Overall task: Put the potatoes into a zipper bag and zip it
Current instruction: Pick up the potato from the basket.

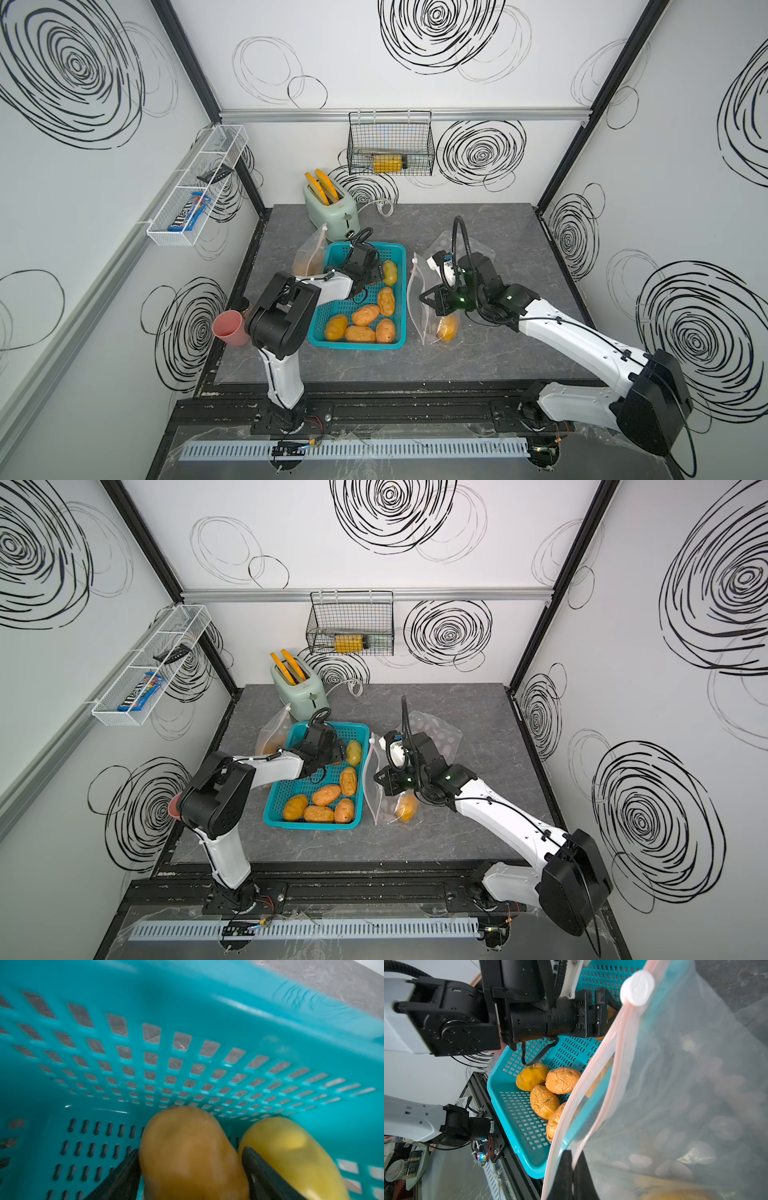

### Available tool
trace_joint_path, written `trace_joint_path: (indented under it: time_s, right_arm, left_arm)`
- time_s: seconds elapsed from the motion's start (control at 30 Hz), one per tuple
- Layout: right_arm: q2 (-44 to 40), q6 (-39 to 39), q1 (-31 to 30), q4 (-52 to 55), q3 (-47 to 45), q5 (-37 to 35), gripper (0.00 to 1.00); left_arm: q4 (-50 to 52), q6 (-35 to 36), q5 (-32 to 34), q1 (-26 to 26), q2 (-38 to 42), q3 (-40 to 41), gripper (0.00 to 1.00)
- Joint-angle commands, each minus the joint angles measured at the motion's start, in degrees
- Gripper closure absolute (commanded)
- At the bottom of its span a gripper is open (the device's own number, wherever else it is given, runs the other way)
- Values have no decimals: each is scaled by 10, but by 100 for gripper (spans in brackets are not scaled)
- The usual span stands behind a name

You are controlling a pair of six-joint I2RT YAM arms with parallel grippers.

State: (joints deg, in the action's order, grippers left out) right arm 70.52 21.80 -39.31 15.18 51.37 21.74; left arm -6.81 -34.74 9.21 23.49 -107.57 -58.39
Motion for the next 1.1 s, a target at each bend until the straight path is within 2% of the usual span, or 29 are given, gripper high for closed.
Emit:
trace_joint_path:
  time_s: [0.0,0.13,0.33,0.5,0.63,0.8,0.87,1.07]
  right_arm:
    - [7,-6,-2,-2,11,-5,100]
    - [9,-4,-2,-6,7,-4,100]
    - [10,-6,-2,-7,3,-9,100]
    - [18,-8,-1,-9,3,-10,100]
    - [21,-9,-1,-12,1,-10,100]
    - [21,-13,1,-16,-1,-6,100]
    - [20,-16,3,-14,-1,-9,100]
    - [24,-16,3,-17,-1,-1,100]
  left_arm:
    - [1,5,9,-5,-10,-16,24]
    - [2,12,16,-4,-2,-12,35]
    - [3,19,12,1,47,7,41]
    - [11,16,-13,33,139,54,41]
    - [1,3,-50,63,254,134,42]
    - [-81,-7,-135,88,414,235,43]
    - [-100,-4,-178,101,454,253,43]
    - [-175,-10,-343,163,462,252,43]
